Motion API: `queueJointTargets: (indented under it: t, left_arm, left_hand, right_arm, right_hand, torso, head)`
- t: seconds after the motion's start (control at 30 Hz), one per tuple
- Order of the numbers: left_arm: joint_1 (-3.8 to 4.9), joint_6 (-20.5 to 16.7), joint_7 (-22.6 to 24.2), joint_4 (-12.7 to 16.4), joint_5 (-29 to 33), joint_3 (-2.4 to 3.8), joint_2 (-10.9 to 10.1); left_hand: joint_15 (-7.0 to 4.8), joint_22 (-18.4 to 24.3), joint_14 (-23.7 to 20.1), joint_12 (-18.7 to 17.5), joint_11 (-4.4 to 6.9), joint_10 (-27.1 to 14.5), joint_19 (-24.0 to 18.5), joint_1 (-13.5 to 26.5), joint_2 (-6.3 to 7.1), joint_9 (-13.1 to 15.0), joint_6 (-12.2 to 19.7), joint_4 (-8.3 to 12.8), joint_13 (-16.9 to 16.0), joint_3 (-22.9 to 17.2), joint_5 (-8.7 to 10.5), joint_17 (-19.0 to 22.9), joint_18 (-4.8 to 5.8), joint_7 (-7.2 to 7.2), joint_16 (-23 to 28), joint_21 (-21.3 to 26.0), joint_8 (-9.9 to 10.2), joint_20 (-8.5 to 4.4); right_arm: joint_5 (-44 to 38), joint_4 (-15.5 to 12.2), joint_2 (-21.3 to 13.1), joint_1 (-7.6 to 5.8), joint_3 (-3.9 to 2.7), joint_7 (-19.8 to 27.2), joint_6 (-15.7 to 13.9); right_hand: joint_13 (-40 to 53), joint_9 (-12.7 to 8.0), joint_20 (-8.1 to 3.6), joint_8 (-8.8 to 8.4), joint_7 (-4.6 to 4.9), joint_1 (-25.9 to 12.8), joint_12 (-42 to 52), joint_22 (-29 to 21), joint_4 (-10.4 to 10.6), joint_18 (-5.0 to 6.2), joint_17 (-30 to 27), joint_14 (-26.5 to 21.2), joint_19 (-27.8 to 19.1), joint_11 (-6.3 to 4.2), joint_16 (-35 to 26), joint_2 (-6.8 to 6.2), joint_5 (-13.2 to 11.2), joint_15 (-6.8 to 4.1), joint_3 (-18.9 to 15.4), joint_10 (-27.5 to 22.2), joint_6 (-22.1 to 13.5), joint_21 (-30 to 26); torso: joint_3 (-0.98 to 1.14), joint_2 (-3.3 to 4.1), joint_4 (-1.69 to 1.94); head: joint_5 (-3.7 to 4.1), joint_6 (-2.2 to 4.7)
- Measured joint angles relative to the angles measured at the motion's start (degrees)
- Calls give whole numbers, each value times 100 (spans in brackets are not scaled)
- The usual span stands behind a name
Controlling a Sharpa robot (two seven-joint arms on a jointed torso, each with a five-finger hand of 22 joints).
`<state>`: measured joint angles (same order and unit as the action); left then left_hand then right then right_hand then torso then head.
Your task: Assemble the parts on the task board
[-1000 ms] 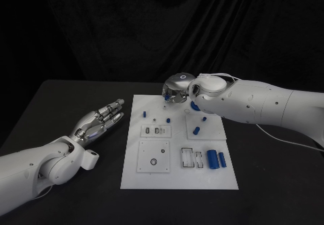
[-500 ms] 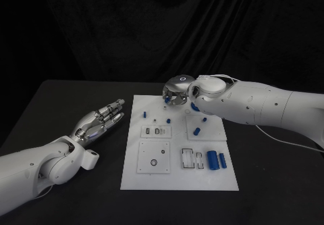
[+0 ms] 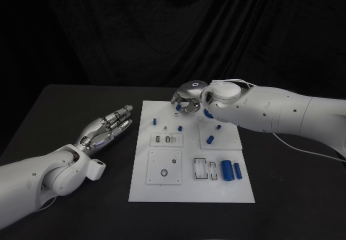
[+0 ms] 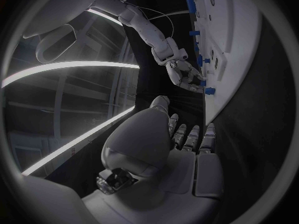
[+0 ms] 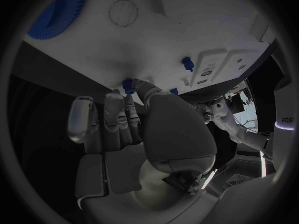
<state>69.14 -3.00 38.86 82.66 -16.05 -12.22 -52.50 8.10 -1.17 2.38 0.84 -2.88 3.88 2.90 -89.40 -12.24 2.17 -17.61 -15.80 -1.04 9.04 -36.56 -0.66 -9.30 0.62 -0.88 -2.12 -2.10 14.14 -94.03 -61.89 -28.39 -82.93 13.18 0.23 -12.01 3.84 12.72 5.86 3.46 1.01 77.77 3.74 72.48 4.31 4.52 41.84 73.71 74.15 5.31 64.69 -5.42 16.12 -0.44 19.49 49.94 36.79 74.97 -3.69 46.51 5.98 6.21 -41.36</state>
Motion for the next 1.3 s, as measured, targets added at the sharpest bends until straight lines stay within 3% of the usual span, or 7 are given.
queueJointTargets:
  t: [0.07, 0.2, 0.53, 0.83, 0.9, 1.03, 1.3]
  left_arm:
    - [-1, 4, 0, -2, 0, 0, 0]
    - [-5, 8, 0, -2, 0, 0, 0]
    - [-10, 11, 1, 44, 0, 0, -86]
    - [-14, 5, 1, 104, -1, -1, -153]
    - [-14, 4, 1, 110, -1, -1, -153]
    - [-14, 3, 1, 111, -1, -1, -151]
    - [-20, 4, 1, 104, -1, 0, -139]
  left_hand:
    - [0, 0, 0, 0, 0, 0, 0, 0, 0, -3, 0, 0, 0, 0, 3, 0, 0, 0, 0, 0, 0, 0]
    - [0, 0, 0, 0, 0, 0, 0, 0, 0, -3, 0, 0, 0, 0, 3, 0, 0, 0, 0, 0, 0, 0]
    - [0, 0, 0, 0, 0, 0, 0, 23, -23, -3, 0, -16, -1, -16, 3, 0, 0, 0, 0, 0, 0, 0]
    - [0, 5, 0, 0, 0, 0, 0, 23, -23, -3, 0, 0, -1, -32, -81, 0, 0, 0, 0, 0, 0, 0]
    - [0, 7, 0, 0, 0, 0, 0, 23, -23, -2, 0, 0, -1, -32, -81, 0, 0, 0, 0, 0, 0, 0]
    - [0, 7, 0, 0, 0, 0, 0, 23, -23, -3, 0, 0, -1, -32, -81, 0, 0, 0, 0, 0, 0, 0]
    - [0, 7, 0, 0, 0, 0, 0, 23, -23, -2, 0, -15, -2, -47, -81, 0, 0, 0, 0, 0, 0, 0]
  right_arm:
    - [0, 0, -3, 0, 0, -19, 16]
    - [29, -1, -35, 0, 0, -35, 9]
    - [301, -568, -659, -163, -2, 14, -394]
    - [435, -1447, -1640, -433, 6, 31, -728]
    - [451, -1557, -1812, -441, 30, 31, -745]
    - [476, -1646, -2046, -438, 61, 12, -730]
    - [499, -1602, -2174, -286, 84, -188, -527]
  right_hand:
    - [4, -365, 34, -66, -146, 0, 0, -246, -38, 96, -407, -269, -247, 29, -290, 0, 0, 34, -121, -569, -1058, -284]
    - [34, -641, 75, -104, -253, 0, 1, -502, -104, 89, -815, -553, -499, 41, -588, 0, 0, 75, -246, -1028, -1792, -612]
    - [550, -429, 4, 241, 294, 154, 327, -578, -171, 179, -1042, -567, -511, -42, -786, 153, 0, -4, -344, -27, -389, -846]
    - [2456, -366, -99, 348, 384, 97, 2645, -842, 40, 177, -1288, -493, -623, -320, -1238, 98, 4, -221, -457, 728, 518, -1355]
    - [5249, -346, -219, 348, 386, -46, 5223, -430, 228, 177, -100, 20, -212, -427, -473, 117, 47, -247, -551, 1358, 744, -998]
    - [7044, -285, -216, 334, 387, -250, 8201, 214, 478, 30, 2958, 934, 357, -509, 1528, 67, 47, -227, -673, 3250, 824, -122]
    - [7111, -258, -200, 180, 387, -586, 8612, 247, 779, -56, 3311, 1006, 602, -491, 2483, -1, 26, -232, -929, 3381, 760, 319]
  torso:
    - [-1, 1, 0]
    - [-2, 1, 3]
    - [-2, 2, 4]
    - [1, -4, -16]
    - [1, -12, -30]
    - [-2, -28, -54]
    - [-20, -43, -77]
  head:
    - [1, 0]
    - [1, 7]
    - [-29, 40]
    - [-79, 10]
    - [-105, -7]
    - [-153, -38]
    - [-177, -73]
